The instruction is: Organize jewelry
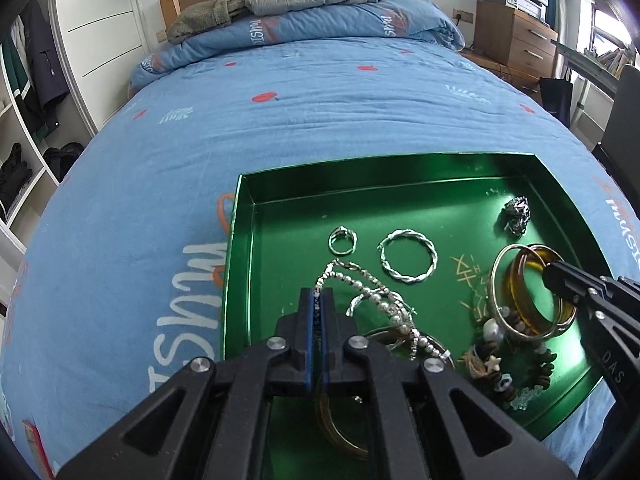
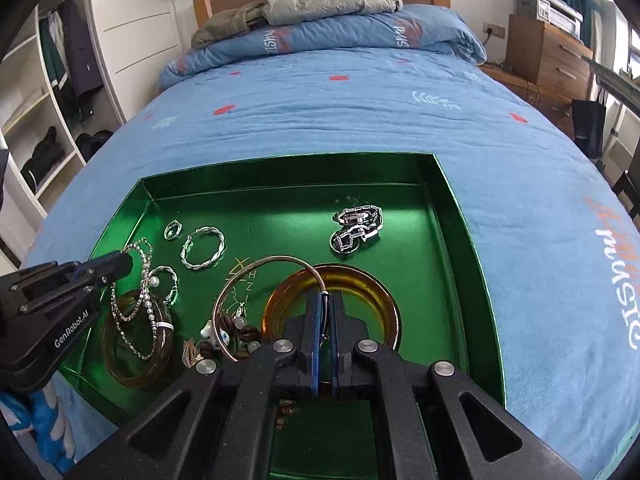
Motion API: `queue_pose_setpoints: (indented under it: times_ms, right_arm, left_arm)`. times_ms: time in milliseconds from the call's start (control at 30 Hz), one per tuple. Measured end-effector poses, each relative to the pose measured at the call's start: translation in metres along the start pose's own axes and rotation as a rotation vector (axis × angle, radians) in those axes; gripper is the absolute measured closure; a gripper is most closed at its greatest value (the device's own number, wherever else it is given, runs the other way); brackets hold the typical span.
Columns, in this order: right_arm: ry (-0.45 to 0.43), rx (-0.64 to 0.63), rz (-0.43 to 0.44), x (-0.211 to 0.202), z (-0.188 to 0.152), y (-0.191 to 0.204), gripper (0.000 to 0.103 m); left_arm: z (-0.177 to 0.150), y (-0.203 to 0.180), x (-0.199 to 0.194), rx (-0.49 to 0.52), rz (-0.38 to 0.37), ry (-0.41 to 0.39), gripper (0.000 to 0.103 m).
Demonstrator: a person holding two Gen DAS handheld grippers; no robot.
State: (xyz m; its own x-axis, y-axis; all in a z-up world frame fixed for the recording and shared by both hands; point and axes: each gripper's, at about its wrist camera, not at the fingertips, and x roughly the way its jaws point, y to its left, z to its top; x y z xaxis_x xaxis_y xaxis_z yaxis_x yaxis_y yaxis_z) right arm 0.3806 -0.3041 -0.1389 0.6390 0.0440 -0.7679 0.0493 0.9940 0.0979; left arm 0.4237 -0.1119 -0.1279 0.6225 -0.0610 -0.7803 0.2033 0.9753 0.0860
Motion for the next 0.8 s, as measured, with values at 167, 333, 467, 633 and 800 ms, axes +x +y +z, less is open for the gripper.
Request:
queue_pose_setpoints:
  times_ms: [167, 333, 467, 633, 800]
  right_arm:
    - [-0.018, 0.01, -0.017, -0.012, -0.002, -0.004, 0.065]
    - [-0.053, 0.016, -0.032, -0.035, -0.003, -0.006, 0.053]
    - [-0.094, 0.024, -0.037, -0.064, -0.005, -0.004, 0.043]
    - [-0.146, 0.005, -0.04, -0.103, -0.008, 0.006, 0.031]
    - [-0.2, -0.03, -0.045, -0.142, -0.02, 0.021, 0.022]
  left_arm:
    - [0.001, -0.001, -0.012, 0.001, -0.029, -0.028, 0.087]
    - [-0.001, 0.0, -0.036, -0.006, -0.042, -0.072, 0.072]
    - [-0.005, 0.007, -0.067, -0.027, -0.067, -0.133, 0.072]
    - [-0.017, 0.015, -0.115, -0.049, -0.076, -0.237, 0.072]
    - [-0.038, 0.019, -0.152, -0.041, -0.078, -0.281, 0.065]
